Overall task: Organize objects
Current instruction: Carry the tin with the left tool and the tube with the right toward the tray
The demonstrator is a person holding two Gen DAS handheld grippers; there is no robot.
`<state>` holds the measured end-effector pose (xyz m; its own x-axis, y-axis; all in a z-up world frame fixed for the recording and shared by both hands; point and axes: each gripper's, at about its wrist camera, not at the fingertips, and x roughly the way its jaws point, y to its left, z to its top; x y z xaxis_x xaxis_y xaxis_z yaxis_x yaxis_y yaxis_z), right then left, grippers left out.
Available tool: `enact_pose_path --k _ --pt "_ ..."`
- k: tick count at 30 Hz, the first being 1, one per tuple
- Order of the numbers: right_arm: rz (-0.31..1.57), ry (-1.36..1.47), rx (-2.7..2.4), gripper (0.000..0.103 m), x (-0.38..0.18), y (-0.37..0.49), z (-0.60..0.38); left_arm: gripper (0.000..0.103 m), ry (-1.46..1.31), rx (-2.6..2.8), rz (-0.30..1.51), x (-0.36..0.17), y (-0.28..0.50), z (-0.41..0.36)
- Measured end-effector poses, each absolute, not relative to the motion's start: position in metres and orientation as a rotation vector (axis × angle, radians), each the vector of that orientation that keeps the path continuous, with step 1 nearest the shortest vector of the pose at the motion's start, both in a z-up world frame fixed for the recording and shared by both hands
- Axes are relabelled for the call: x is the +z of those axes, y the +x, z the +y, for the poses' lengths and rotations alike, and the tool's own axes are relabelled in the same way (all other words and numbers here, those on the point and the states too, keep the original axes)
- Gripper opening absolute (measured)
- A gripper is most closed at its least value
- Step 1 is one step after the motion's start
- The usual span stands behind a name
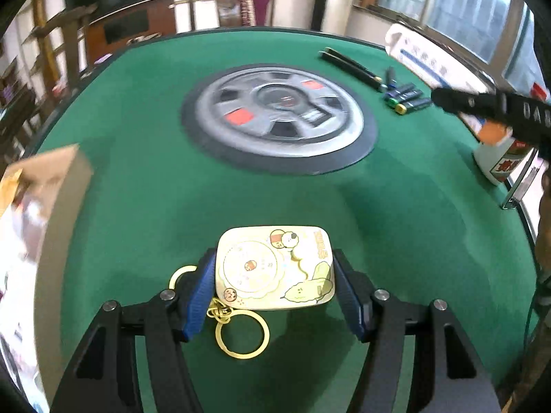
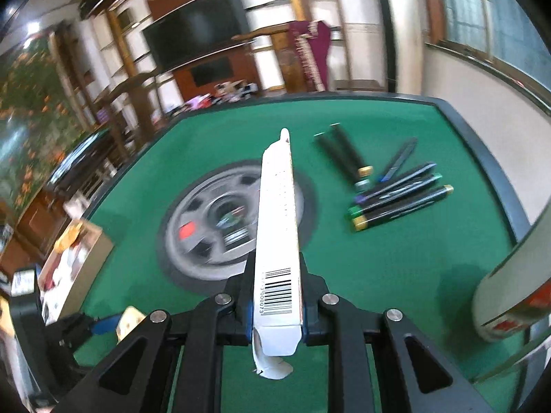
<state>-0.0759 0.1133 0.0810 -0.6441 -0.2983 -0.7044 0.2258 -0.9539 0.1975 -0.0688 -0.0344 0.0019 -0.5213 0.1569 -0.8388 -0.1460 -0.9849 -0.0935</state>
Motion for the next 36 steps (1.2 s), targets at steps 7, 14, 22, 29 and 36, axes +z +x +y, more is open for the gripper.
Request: enact_pose_path --k 7,14,22,29,36 --pt "-0.051 1.138 -2.481 0.019 0.062 -0.036 0.056 0.063 -1.422 2.632 -0.123 0.001 -0.042 -0.076" --pt "-0.013 1.145 -2.419 0.019 0.046 -0.015 0.022 0.063 -1.404 2.637 -0.157 0.001 -0.027 -0.090" --pt "0.004 1.127 -2.407 0.019 0.037 -0.006 0.011 0.063 -1.377 2.642 -0.221 0.003 -0.017 -0.100" --pt "-0.001 1.119 -2.411 0.019 0.037 -0.005 0.012 0.063 -1.344 2.661 -0.235 0.010 -0.012 -0.104" --pt "-0.003 1.102 -2.417 0.019 0.039 -0.001 0.009 0.063 -1.306 2.690 -0.245 0.026 -0.004 -0.109"
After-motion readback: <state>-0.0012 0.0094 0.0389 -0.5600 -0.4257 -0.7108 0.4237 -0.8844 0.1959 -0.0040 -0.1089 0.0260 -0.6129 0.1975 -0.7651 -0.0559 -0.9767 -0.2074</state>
